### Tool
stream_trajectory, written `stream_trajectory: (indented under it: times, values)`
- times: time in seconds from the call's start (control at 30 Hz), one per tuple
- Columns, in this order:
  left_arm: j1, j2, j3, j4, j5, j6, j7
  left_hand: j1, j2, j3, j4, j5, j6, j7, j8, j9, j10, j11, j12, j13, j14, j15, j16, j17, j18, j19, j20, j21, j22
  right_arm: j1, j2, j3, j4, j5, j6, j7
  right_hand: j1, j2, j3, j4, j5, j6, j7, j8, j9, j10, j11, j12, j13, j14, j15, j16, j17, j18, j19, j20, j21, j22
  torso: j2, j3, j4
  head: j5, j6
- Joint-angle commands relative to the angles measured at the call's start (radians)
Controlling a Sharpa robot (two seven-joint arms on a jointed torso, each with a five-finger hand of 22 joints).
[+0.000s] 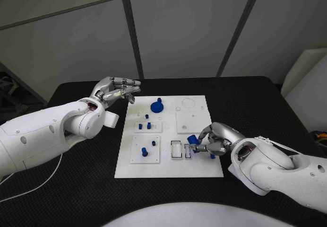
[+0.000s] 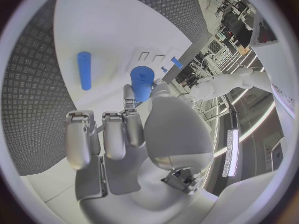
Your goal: Assemble the parts on the task board
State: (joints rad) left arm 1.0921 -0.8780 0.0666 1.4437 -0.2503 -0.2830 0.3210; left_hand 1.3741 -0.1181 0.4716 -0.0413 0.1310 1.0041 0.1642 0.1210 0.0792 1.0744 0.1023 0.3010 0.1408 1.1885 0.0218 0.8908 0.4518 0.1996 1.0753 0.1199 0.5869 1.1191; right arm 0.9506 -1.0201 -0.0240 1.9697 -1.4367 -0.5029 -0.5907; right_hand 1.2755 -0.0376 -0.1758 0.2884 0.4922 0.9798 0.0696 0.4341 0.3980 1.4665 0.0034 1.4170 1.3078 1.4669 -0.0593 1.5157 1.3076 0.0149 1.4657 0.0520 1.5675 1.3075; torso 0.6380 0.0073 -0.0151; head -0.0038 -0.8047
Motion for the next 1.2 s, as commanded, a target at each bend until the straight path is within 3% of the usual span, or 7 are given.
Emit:
stream_trajectory:
  times: [0.03, 0.23, 0.43, 0.67, 0.93, 1.07, 1.2]
  values:
    - [0.001, 0.001, 0.001, 0.002, 0.002, 0.004, 0.005, -0.001, 0.011, -0.008, -0.001, -0.002, -0.001, 0.007, 0.004, -0.002, -0.009, -0.001, 0.003, 0.001, -0.004, 0.0, -0.005, -0.001, -0.017, -0.005, 0.003, -0.002, -0.001, 0.002, 0.012, 0.002, 0.003, 0.031, -0.044, 0.018, -0.004, 0.009, -0.007, 0.002, 0.007, 0.004, -0.002, 0.007, 0.004, 0.015, -0.01, 0.001, 0.106, 0.081, -0.009, 0.0, 0.148, -0.015, 0.105, -0.005, 0.003, 0.263, 0.002, -0.0006, 0.0003, 0.002, 0.001]
    - [0.001, 0.004, 0.001, 0.001, 0.002, 0.004, 0.005, -0.001, 0.011, -0.008, -0.001, -0.002, -0.001, 0.007, 0.004, -0.002, -0.009, -0.001, 0.003, 0.001, -0.004, 0.0, -0.005, -0.001, -0.017, -0.005, 0.003, -0.002, -0.001, 0.002, 0.056, 0.002, -0.019, 0.077, 0.031, 0.017, -0.033, 0.019, -0.021, 0.004, -0.013, 0.009, -0.005, 0.012, 0.016, 0.013, -0.013, -0.007, 0.102, 0.081, -0.011, 0.0, 0.148, -0.015, 0.105, -0.007, 0.003, 0.263, 0.003, -0.0012, 0.001, 0.001, 0.0]
    - [0.001, 0.006, 0.001, 0.001, 0.002, 0.005, 0.006, -0.001, 0.011, -0.008, -0.001, -0.002, -0.001, 0.007, 0.004, -0.002, -0.009, -0.001, 0.003, 0.001, -0.004, 0.0, -0.005, -0.001, -0.017, -0.005, 0.003, -0.002, -0.001, 0.002, 0.098, 0.003, -0.042, 0.106, 0.074, 0.012, -0.047, 0.03, -0.029, 0.004, -0.024, 0.019, -0.01, 0.018, 0.028, 0.015, -0.017, -0.006, 0.105, 0.082, -0.014, 0.002, 0.152, -0.015, 0.105, -0.01, 0.003, 0.263, 0.002, 0.0009, 0.0, 0.005, -0.001]
    - [0.001, 0.007, 0.001, 0.001, 0.002, 0.005, 0.005, -0.001, 0.011, -0.008, -0.001, -0.002, -0.001, 0.007, 0.004, -0.002, -0.009, -0.001, 0.003, 0.001, -0.004, 0.0, -0.005, -0.001, -0.017, -0.005, 0.003, -0.002, -0.001, 0.002, 0.134, 0.003, -0.068, 0.113, 0.098, 0.004, -0.06, 0.035, -0.036, 0.004, -0.03, 0.026, -0.014, 0.023, 0.038, 0.017, -0.02, -0.007, 0.107, 0.082, -0.017, 0.002, 0.153, -0.015, 0.105, -0.012, 0.003, 0.263, 0.002, 0.0001, 0.0002, 0.01, -0.004]
    - [0.001, 0.006, 0.001, 0.001, 0.002, 0.005, 0.005, -0.001, 0.011, -0.008, -0.001, -0.002, -0.001, 0.007, 0.004, -0.002, -0.009, -0.001, 0.003, 0.001, -0.004, 0.0, -0.005, -0.001, -0.017, -0.005, 0.003, -0.002, -0.001, 0.002, 0.156, 0.003, -0.085, 0.112, 0.081, 0.008, -0.07, 0.041, -0.043, 0.004, -0.036, 0.032, -0.018, 0.029, 0.047, 0.017, -0.023, -0.009, 0.107, 0.082, -0.02, 0.002, 0.152, -0.015, 0.105, -0.015, 0.003, 0.263, 0.002, 0.001, -0.0014, 0.014, -0.004]
    - [0.001, 0.006, 0.001, 0.002, 0.002, 0.005, 0.005, -0.001, 0.011, -0.008, -0.001, -0.002, -0.001, 0.007, 0.004, -0.002, -0.009, -0.001, 0.003, 0.001, -0.004, 0.0, -0.005, -0.001, -0.017, -0.005, 0.003, -0.002, -0.001, 0.002, 0.161, 0.004, -0.095, 0.105, 0.071, 0.008, -0.105, 0.046, -0.061, 0.004, -0.107, 0.03, -0.02, 0.034, 0.062, 0.016, -0.025, -0.014, 0.106, 0.082, -0.022, 0.0, 0.15, -0.015, 0.105, -0.018, 0.003, 0.263, 0.002, 0.0008, -0.0002, 0.014, -0.004]
    - [0.001, 0.005, 0.001, 0.002, 0.002, 0.004, 0.005, -0.001, 0.011, -0.008, -0.001, -0.002, -0.001, 0.007, 0.004, -0.002, -0.009, -0.001, 0.003, 0.001, -0.004, 0.0, -0.005, -0.001, -0.017, -0.005, 0.003, -0.002, -0.001, 0.002, 0.164, 0.004, -0.103, 0.098, 0.069, 0.006, -0.167, 0.032, -0.081, 0.005, -0.253, 0.025, -0.02, 0.04, 0.081, 0.014, -0.025, -0.023, 0.103, 0.081, -0.022, -0.002, 0.148, -0.015, 0.104, -0.019, 0.003, 0.263, 0.001, 0.001, -0.0013, 0.016, -0.005]
